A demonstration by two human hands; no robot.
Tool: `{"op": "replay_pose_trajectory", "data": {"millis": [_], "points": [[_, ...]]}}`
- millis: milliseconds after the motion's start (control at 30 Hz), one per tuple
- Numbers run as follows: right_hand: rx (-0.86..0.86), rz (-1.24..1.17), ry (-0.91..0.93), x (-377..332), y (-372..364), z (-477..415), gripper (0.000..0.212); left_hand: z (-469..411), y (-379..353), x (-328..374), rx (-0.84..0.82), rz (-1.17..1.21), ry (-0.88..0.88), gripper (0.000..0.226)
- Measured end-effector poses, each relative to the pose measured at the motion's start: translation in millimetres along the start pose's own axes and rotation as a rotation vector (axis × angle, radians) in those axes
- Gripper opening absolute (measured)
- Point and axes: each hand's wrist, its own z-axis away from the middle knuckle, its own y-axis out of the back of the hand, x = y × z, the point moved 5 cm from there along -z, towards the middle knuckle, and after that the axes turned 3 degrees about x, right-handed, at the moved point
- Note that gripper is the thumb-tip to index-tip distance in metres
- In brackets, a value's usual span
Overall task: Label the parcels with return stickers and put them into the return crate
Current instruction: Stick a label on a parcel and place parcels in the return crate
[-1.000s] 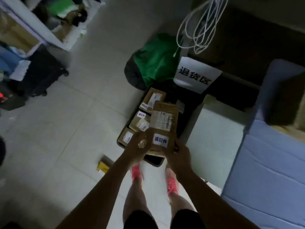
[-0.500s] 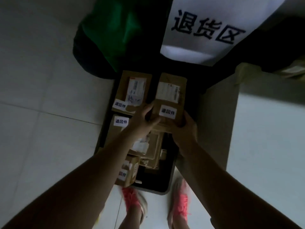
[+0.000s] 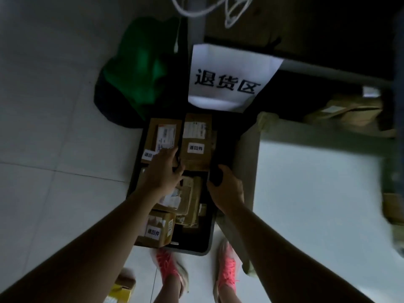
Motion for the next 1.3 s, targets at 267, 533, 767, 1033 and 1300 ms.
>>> {"op": "replay_pose_trajectory", "data": {"millis": [267, 533, 767, 1033, 1300], "points": [[0.004, 0.232, 0.207, -60, 108, 126, 0.046, 97, 118, 140, 0.165, -0.371, -0.249, 0.065], [0.211, 0.515, 0.404, -80, 288, 245, 0.054, 228, 185, 332, 0.264, -0.659, -0.414, 0.060], [0.435, 0.645, 0.335, -44, 443, 338, 0.056, 300, 203, 464, 0.323, -0.706, -0.596, 0.054], [0.500, 0.648, 0.312, 11, 524, 378, 0.062, 343, 181, 534, 0.341, -0.762, -0.609, 0.049], [0.393, 0.597, 0.353, 47, 582, 296, 0.065, 283, 136, 566, 0.266, -0.734, -0.441, 0.051]]}}
